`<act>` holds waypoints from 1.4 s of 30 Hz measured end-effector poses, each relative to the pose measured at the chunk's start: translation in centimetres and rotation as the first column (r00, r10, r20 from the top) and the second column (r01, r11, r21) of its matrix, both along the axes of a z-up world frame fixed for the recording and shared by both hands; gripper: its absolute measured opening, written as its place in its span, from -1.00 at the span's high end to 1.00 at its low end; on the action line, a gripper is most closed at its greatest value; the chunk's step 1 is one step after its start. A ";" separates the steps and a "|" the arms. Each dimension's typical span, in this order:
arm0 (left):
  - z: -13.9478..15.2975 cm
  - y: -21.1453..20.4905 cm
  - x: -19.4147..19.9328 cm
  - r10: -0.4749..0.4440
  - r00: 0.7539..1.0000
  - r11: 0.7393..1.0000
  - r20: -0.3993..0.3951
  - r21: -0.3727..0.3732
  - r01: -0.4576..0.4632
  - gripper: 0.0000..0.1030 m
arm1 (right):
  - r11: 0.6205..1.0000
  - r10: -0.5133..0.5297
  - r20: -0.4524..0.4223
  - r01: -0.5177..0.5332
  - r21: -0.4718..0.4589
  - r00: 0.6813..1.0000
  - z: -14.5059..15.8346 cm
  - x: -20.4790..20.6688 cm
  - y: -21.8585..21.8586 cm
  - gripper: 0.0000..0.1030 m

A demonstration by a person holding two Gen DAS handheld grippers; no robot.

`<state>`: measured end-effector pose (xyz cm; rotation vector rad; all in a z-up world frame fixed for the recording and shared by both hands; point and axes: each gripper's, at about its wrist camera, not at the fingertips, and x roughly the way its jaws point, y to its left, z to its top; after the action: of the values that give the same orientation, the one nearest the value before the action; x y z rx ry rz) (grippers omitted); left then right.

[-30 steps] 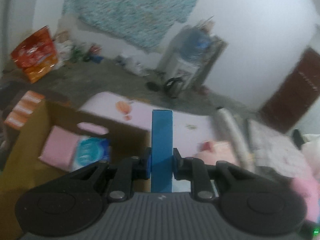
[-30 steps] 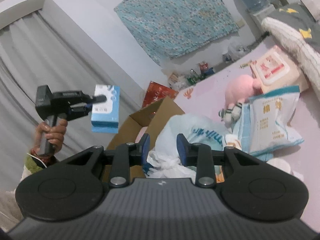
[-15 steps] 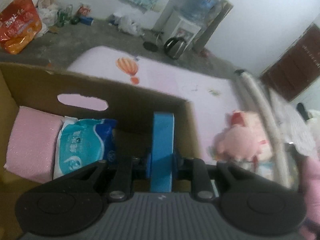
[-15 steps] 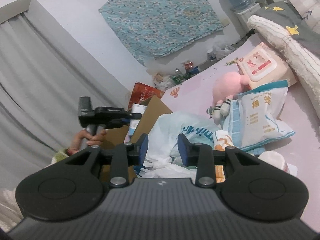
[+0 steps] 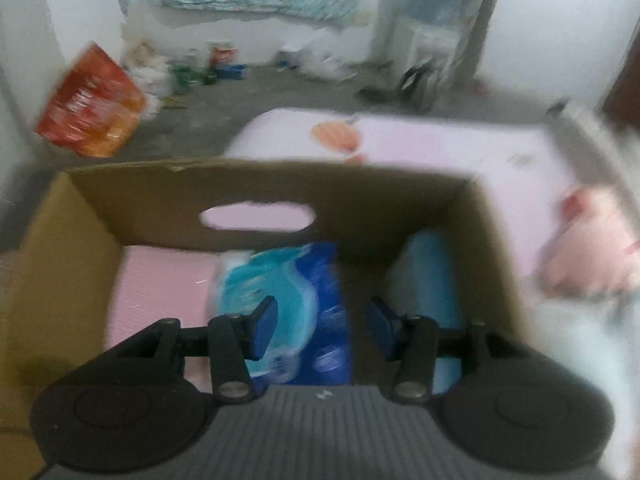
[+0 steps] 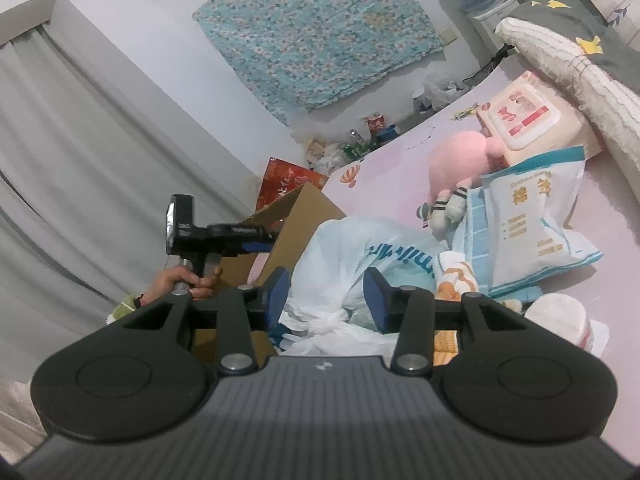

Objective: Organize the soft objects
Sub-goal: 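Lower the blue tissue box into the cardboard box and open the left gripper, then move the left tool back to the white cotton-pad bag on the bed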

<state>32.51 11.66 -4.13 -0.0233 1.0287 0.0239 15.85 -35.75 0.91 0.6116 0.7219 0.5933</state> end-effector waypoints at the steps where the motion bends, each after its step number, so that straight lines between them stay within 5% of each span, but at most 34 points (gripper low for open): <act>1: -0.2 -0.3 0.0 0.007 1.000 0.999 -0.014 0.041 -0.006 0.06 | 1.000 0.001 0.002 -0.001 0.000 1.000 0.1 -0.1 0.0 0.20; 7: 1.6 0.4 -0.7 0.009 0.999 0.983 0.046 -0.184 -0.001 -0.22 | 1.000 -0.013 0.013 0.013 0.000 1.000 0.6 -1.2 -0.6 0.19; 13: 0.4 -0.9 0.0 -0.005 1.000 0.988 -0.012 -0.155 0.003 -0.33 | 0.999 -0.038 0.011 0.037 0.018 0.999 0.5 -2.4 -1.5 0.17; 17: -0.5 -0.7 0.2 0.009 0.999 0.978 -0.031 -0.210 -0.015 -0.39 | 0.999 -0.045 0.002 0.045 0.018 0.999 0.3 -2.8 -1.9 0.16; 33: 0.1 0.7 -0.2 0.068 0.998 0.997 -0.012 0.020 -0.068 -0.39 | 0.998 -0.040 -0.024 0.041 0.049 0.999 -0.9 -2.0 -1.9 0.13; 42: -1.3 0.2 0.3 0.089 0.995 0.994 -0.034 0.068 -0.086 -0.38 | 0.997 -0.048 -0.029 0.049 0.054 0.998 -1.1 -1.9 -2.1 0.12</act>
<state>32.82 11.86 -5.42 -0.0073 1.0632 0.1388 13.92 -37.89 -0.19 0.6874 0.7170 0.5617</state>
